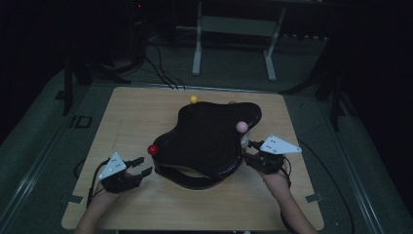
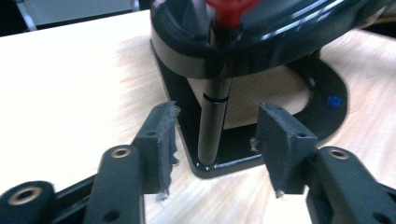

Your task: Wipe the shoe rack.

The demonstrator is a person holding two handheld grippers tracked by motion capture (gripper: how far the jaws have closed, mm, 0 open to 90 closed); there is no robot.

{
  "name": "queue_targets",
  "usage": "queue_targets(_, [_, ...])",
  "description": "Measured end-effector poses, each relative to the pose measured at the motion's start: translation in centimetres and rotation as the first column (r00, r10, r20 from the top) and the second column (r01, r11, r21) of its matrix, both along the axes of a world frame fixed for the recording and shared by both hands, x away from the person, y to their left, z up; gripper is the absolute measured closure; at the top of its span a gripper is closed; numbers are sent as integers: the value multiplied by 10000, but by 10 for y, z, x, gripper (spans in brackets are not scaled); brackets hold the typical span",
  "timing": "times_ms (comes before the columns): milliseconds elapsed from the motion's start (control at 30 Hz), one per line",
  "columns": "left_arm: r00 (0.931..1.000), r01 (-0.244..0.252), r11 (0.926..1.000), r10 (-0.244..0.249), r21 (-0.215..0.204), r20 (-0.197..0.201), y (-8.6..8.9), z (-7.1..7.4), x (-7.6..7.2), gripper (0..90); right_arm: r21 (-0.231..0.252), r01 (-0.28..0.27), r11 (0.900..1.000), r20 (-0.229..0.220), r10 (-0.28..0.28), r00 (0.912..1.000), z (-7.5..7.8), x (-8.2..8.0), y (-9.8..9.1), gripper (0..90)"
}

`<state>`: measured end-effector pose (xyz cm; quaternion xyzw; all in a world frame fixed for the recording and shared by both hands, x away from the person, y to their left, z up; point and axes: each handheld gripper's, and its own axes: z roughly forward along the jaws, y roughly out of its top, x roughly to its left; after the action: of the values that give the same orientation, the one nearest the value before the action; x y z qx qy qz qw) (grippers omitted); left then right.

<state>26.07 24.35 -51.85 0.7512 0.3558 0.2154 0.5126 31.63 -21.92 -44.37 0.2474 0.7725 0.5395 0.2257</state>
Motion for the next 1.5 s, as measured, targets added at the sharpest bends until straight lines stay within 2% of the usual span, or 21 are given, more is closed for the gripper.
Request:
queue_targets(33, [9998, 32, 9994, -25, -349, 214, 1, 9, -2, 443, -25, 7, 10000, 15, -7, 10000, 0, 0, 0, 637])
queue_targets(133, [9987, 132, 9984, -105, -548, 495, -6, 27, -3, 439, -66, 12, 10000, -4, -12, 10000, 1, 0, 0, 635])
queue_targets(200, [9963, 65, 9988, -23, -484, 860, -13, 38, -2, 435, -97, 14, 10000, -34, -14, 10000, 1, 0, 0, 634])
queue_targets(300, [9937, 10, 9989, 43, -478, 1116, -20, 46, 7, 436, -172, 32, 9998, -12, -32, 10000, 2, 0, 1, 633])
queue_targets(400, [9962, -17, 9986, 63, -523, 866, -23, 43, 19, 447, -159, -1, 9999, -13, 1, 10000, 2, 0, 0, 631])
queue_targets(500, [9967, 460, 9956, -403, -814, 698, -24, 35, 28, 521, -139, 33, 9999, -18, -33, 10000, 1, 0, 1, 629])
queue_targets(533, [9969, 460, 9947, -399, -915, 676, -24, 34, 29, 572, -135, 10, 9999, -26, -11, 10000, 1, 0, 1, 630])
queue_targets(600, [9970, 337, 9944, -264, -1002, 732, -24, 32, 31, 591, -96, -11, 10000, -43, 10, 10000, 1, 0, 2, 632])
queue_targets(667, [9952, 480, 9943, -394, -955, 897, -23, 30, 31, 595, -50, 35, 10000, -24, -36, 10000, -1, 0, 4, 635])
queue_targets(733, [9955, 468, 9927, -372, -1114, 867, -23, 29, 31, 596, 102, 2, 9999, -116, -1, 9999, -6, 1, 3, 631])
queue_targets(800, [9956, 497, 9928, -406, -1087, 843, -23, 30, 32, 596, 245, -37, 9997, -428, 47, 9991, -14, 4, 4, 620])
queue_targets(933, [9961, 405, 9941, -323, -1008, 824, -24, 30, 31, 596, -227, -57, 9997, -871, 37, 9962, -39, 9, 9, 614])
queue_targets(1000, [9963, 370, 9941, -288, -1020, 808, -24, 30, 31, 596, -204, -185, 9996, -1094, 162, 9939, -53, 12, 9, 615])
queue_targets(1067, [9966, 326, 9950, -251, -949, 791, -24, 31, 31, 595, -653, -395, 9971, -1351, 304, 9904, -65, 16, 9, 614])
queue_targets(1133, [9967, 320, 9941, -240, -1039, 777, -24, 30, 31, 595, -746, -463, 9961, -1828, 319, 9826, -82, 18, 9, 611])
queue_targets(1167, [9966, 342, 9935, -258, -1087, 779, -24, 30, 32, 595, -947, -480, 9944, -2008, 282, 9792, -90, 19, 10, 606])
queue_targets(1200, [9969, 361, 9927, -278, -1147, 731, -23, 30, 32, 595, -1101, -453, 9929, -1993, 226, 9797, -95, 18, 11, 603])
queue_targets(1233, [9969, 373, 9924, -288, -1169, 734, -23, 29, 32, 595, -1030, -391, 9939, -1993, 179, 9798, -96, 18, 11, 599])
queue_targets(1333, [9970, 392, 9900, -297, -1357, 714, -22, 28, 32, 596, -1264, -405, 9911, -1954, 151, 9806, -89, 17, 12, 585])
queue_targets(1400, [9970, 426, 9910, -338, -1268, 703, -22, 29, 32, 596, -1452, -386, 9887, -1788, 122, 9838, -83, 15, 12, 569])
queue_targets(1500, [9969, 403, 9911, -312, -1272, 728, -22, 28, 32, 595, -1264, -338, 9914, -1572, 136, 9875, -70, 12, 8, 543])
